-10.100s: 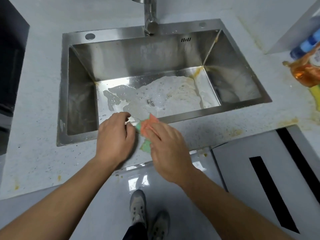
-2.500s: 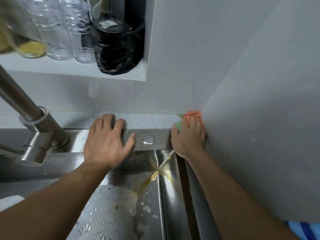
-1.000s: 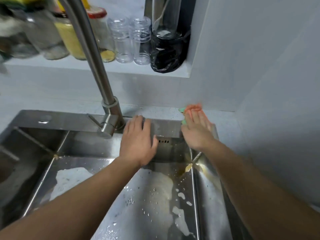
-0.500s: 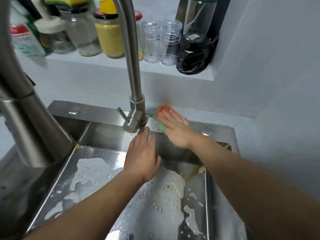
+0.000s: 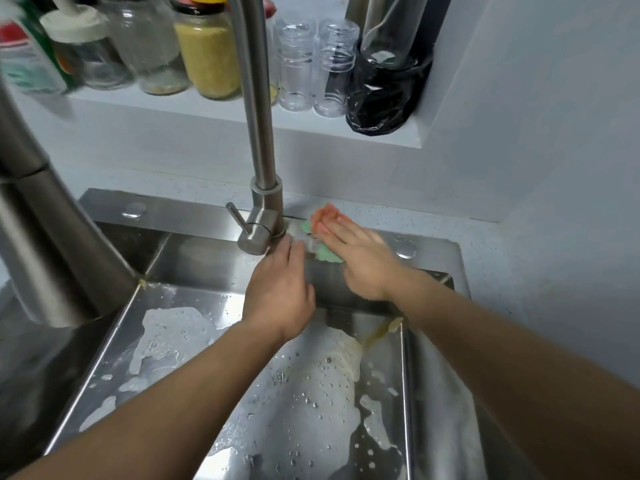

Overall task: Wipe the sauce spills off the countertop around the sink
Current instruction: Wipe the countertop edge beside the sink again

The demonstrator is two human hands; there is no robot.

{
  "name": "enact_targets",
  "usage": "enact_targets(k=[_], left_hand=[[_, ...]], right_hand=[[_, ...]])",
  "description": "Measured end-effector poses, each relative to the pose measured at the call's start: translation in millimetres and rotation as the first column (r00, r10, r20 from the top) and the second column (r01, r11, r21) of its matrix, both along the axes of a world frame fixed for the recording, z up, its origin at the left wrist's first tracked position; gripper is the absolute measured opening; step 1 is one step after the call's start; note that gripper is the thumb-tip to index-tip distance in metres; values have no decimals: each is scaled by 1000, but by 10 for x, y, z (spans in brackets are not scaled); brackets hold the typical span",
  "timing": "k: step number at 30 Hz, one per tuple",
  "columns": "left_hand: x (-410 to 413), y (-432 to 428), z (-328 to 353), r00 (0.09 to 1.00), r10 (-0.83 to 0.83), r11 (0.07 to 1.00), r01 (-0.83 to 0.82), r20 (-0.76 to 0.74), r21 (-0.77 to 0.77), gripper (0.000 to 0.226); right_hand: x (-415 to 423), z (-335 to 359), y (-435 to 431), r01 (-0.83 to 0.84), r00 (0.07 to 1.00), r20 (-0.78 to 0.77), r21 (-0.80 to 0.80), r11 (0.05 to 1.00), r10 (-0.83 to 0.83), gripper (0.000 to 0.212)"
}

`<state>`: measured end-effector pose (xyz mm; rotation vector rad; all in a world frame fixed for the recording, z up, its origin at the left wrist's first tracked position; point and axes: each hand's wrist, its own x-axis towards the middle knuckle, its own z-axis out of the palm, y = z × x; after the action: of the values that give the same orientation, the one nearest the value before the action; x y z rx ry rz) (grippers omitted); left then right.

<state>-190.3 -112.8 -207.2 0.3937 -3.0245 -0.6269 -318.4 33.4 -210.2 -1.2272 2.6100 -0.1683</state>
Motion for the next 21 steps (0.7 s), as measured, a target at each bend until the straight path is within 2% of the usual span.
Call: enact_targets(k=[3,7,9,11,13,15,17,18,21], left_hand=[[-156,83,-20,998,-41,998,43,48,-35,60],[-224,249,-17,994,-40,995,49,102,-82,56],[-172,327,8,994,-42,997,49,97,-67,57],[-74,414,71,995,-46,998,49,94,-29,57],[84,497,148,992,-57,998,57,114,6,55],[299,540,174,986,-55,998,49,156,38,53],[546,515,179,981,-31,997,16,194,79,49],[679,484,184,976,-21,996,1,217,93,49],[1090,361,190,954,14,989,-58,300,137,52]], right_hand=[[4,-32,479,162,985,-61,26,987,-160,91],[73,-41,898,408,909,-98,9,913,-406,91],[107,-1,989,466,873,-158,-12,884,-462,88],[164,40,1034,456,870,-176,-63,888,-460,82],[267,80,1055,448,883,-74,-161,879,-464,78],[419,175,1032,536,843,219,-276,798,-491,69],[606,317,973,699,689,574,-366,614,-442,44],[717,390,921,781,585,698,-349,518,-412,30],[1033,432,744,964,187,962,-141,224,-200,28]])
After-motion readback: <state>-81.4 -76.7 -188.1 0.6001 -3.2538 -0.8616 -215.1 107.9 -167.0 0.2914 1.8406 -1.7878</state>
